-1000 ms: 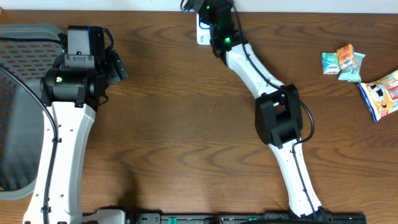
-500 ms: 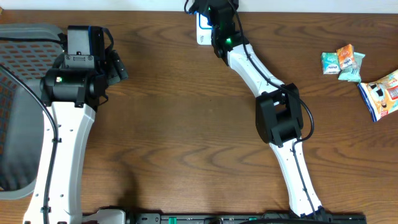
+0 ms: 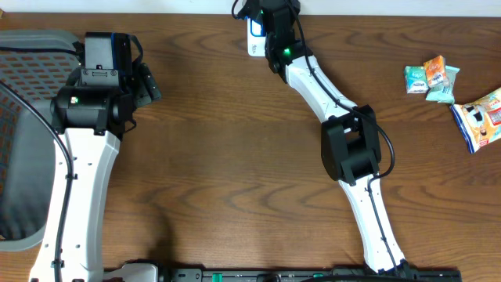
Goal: Scan the item barcode
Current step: 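Hold the Zam-Buk tin against the scanner face with the right gripper, then carry the Zam-Buk tin to the far right and release it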
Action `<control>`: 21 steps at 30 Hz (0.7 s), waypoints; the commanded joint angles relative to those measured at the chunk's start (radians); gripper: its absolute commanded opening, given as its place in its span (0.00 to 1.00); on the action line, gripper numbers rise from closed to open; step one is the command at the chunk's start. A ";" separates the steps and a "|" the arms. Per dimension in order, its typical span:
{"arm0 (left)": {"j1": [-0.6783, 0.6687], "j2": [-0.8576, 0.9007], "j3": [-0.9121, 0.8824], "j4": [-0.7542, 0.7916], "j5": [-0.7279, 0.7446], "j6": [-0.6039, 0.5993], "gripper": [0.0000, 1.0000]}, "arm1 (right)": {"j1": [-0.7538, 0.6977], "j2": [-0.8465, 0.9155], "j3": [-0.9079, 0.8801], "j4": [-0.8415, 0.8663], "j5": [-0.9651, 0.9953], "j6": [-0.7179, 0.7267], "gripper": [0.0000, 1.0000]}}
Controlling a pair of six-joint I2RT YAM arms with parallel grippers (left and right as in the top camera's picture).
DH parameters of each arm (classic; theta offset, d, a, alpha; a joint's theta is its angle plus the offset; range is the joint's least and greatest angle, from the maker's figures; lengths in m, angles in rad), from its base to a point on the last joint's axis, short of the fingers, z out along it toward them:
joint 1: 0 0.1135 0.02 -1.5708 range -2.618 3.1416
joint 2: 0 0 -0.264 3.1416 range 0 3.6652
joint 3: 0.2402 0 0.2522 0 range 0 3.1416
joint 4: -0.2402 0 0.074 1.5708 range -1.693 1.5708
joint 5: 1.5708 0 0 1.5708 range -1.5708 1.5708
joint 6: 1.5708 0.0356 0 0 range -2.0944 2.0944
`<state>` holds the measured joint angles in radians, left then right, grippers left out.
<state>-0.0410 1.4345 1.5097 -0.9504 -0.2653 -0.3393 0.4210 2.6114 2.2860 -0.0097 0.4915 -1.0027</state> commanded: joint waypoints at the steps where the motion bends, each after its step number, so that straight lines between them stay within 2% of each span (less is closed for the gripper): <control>1: 0.003 0.004 0.003 -0.003 -0.013 0.013 0.98 | -0.006 -0.026 0.016 0.010 0.015 0.087 0.52; 7: 0.003 0.004 0.003 -0.004 -0.013 0.013 0.98 | -0.055 -0.111 0.016 -0.011 0.037 0.152 0.53; 12: 0.003 0.004 0.003 -0.003 -0.013 0.013 0.98 | -0.131 -0.161 0.016 -0.101 0.099 0.224 0.51; 16: 0.003 0.004 0.003 -0.003 -0.013 0.013 0.98 | -0.204 -0.165 0.016 -0.230 0.172 0.328 0.49; 19: 0.003 0.004 0.003 -0.003 -0.013 0.013 0.97 | -0.270 -0.164 0.016 -0.413 0.175 0.476 0.47; 21: 0.003 0.004 0.003 -0.003 -0.013 0.013 0.98 | -0.317 -0.164 0.016 -0.518 0.175 0.585 0.50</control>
<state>-0.0410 1.4345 1.5097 -0.9501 -0.2653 -0.3389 0.1589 2.4611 2.2963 -0.4576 0.6266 -0.6300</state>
